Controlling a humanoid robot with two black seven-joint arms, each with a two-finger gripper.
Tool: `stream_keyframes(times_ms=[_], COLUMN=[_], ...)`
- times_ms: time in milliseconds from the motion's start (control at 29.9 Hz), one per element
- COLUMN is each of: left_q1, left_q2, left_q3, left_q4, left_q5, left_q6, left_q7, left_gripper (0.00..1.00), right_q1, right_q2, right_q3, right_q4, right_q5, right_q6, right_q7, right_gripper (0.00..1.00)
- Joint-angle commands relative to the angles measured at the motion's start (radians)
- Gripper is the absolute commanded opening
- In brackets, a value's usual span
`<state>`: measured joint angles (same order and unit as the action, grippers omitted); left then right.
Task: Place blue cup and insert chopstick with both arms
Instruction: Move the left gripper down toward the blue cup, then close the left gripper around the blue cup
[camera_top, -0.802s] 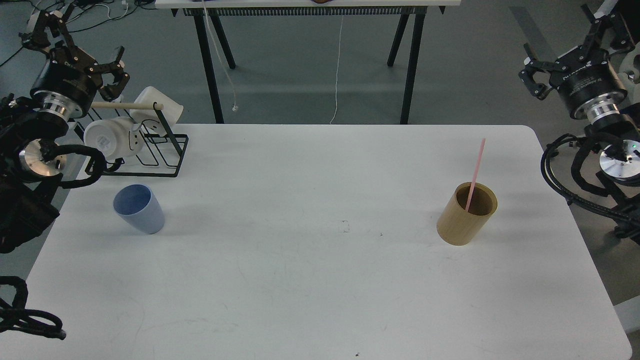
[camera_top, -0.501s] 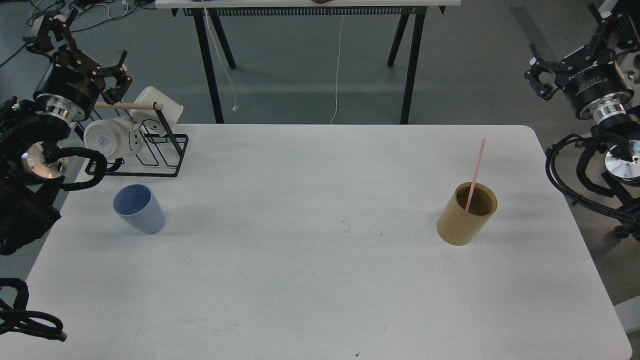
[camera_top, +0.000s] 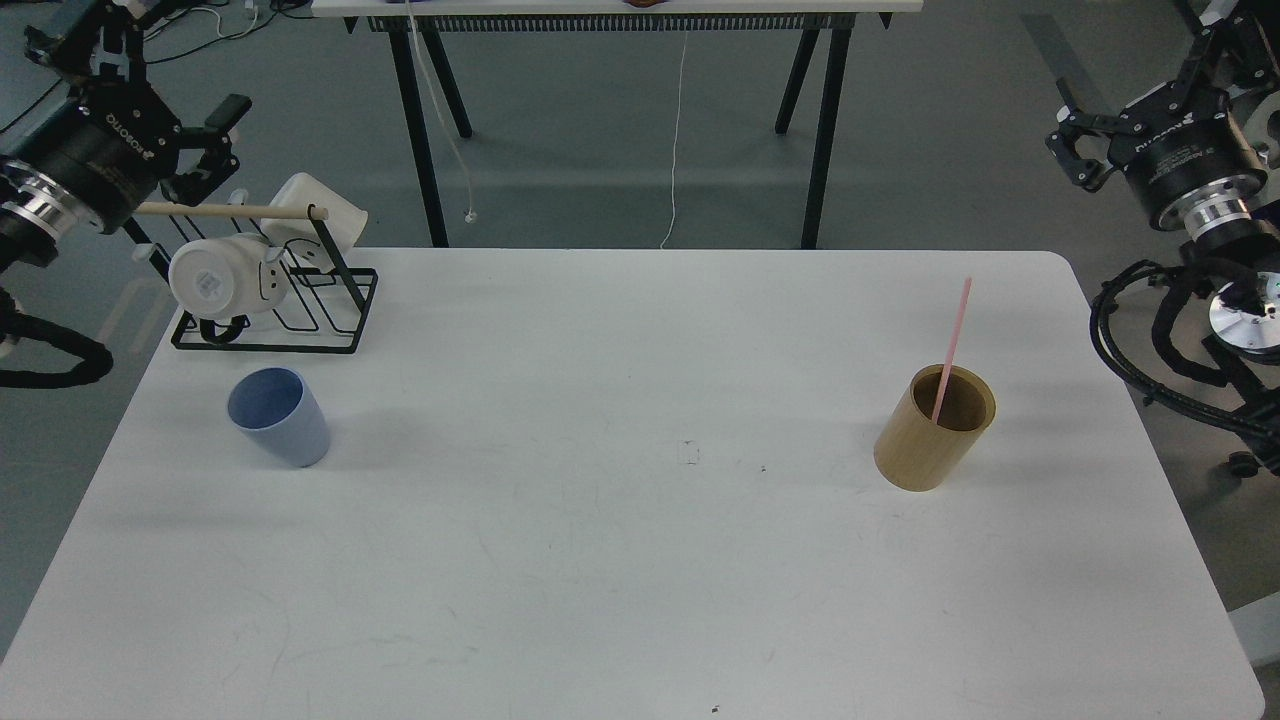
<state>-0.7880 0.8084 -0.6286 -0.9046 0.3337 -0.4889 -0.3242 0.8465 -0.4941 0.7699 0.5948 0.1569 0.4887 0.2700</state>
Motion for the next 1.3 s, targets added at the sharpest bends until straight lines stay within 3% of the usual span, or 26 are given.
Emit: stream_keyframes(times_ms=[0, 301, 468, 568, 735, 969, 1270], left_q1=[0.003, 0.039, 0.069, 0.072, 0.076, 0.082, 0.084], left_q2=[0.098, 0.236, 0.268, 0.279, 0.275, 0.238, 0.181], left_q3=[0.001, 0.039, 0.148, 0.225, 0.313, 0.372, 0.374], left_q4=[-0.137, -0.204, -0.204, -0.201, -0.175, -0.076, -0.063], left_q5=[0.27, 0.847, 1.027, 1.111, 1.277, 1.328, 1.326], left_q6=[0.0, 0.0, 0.15, 0.242, 0.325, 0.337, 0.337], left_q7=[0.004, 0.002, -0.001, -0.006, -0.053, -0.055, -0.047], left_gripper=[0.96, 0.96, 0.95, 0.88, 0.8, 0.66, 0.64], right_q1=[0.002, -0.004, -0.006, -0.006, -0.003, -0.001, -0.001], right_q2=[-0.001, -0.021, -0.034, -0.037, -0.037, -0.037, -0.035], right_q3=[0.0, 0.002, 0.002, 0.002, 0.002, 0.002, 0.0], right_q4=[0.0, 0.0, -0.007, -0.007, -0.004, -0.004, -0.004], right_q5=[0.0, 0.0, 0.0, 0.0, -0.011, -0.011, -0.011], right_q6=[0.0, 0.0, 0.0, 0.0, 0.0, 0.0, 0.0], right_q7=[-0.003, -0.002, 0.0, 0.0, 0.0, 0.0, 0.0], right_gripper=[1.0, 1.0, 1.0, 1.0, 1.0, 1.0, 1.0])
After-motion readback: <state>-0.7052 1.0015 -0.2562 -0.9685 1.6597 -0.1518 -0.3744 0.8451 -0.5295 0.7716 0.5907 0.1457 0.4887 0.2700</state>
